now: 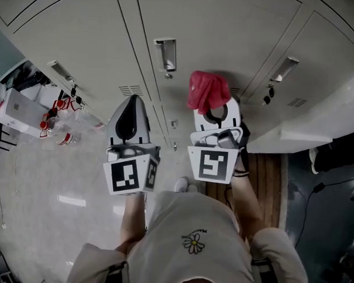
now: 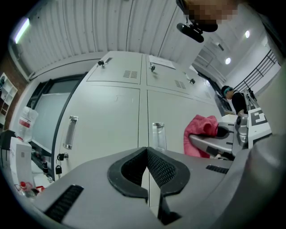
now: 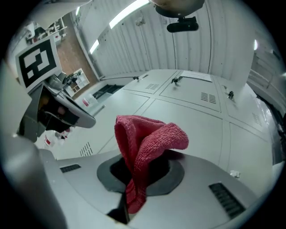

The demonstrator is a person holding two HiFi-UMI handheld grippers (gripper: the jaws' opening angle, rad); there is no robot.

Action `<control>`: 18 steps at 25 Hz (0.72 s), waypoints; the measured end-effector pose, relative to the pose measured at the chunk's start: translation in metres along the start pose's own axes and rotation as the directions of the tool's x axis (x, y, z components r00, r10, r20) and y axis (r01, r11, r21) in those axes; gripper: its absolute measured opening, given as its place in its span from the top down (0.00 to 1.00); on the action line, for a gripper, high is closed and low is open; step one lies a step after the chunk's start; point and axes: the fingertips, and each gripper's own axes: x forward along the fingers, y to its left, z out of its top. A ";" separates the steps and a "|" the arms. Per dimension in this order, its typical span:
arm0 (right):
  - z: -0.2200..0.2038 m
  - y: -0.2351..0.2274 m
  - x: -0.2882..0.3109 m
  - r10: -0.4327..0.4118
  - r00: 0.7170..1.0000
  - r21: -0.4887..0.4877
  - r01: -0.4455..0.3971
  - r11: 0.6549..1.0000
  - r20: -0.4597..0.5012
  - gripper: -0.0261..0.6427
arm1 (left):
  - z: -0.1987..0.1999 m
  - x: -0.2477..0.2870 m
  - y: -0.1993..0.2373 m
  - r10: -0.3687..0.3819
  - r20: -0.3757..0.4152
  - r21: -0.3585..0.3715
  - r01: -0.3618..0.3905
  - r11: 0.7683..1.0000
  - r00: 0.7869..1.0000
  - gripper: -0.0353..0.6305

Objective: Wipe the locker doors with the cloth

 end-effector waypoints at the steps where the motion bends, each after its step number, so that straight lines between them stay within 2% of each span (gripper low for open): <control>1: 0.003 0.012 0.004 0.023 1.000 0.021 -0.024 1.000 0.016 0.91 | 0.000 -0.002 0.000 0.003 0.000 0.002 -0.003 1.000 1.000 0.92; 6: 0.017 0.055 0.027 0.089 0.993 0.032 -0.092 0.995 0.083 0.91 | 0.003 -0.010 0.006 0.030 0.005 0.013 -0.030 0.999 1.000 0.92; 18: 0.003 0.094 0.067 0.120 0.992 0.006 -0.121 0.993 0.039 0.91 | 0.001 -0.024 0.028 0.103 -0.015 0.014 -0.103 0.995 0.995 0.92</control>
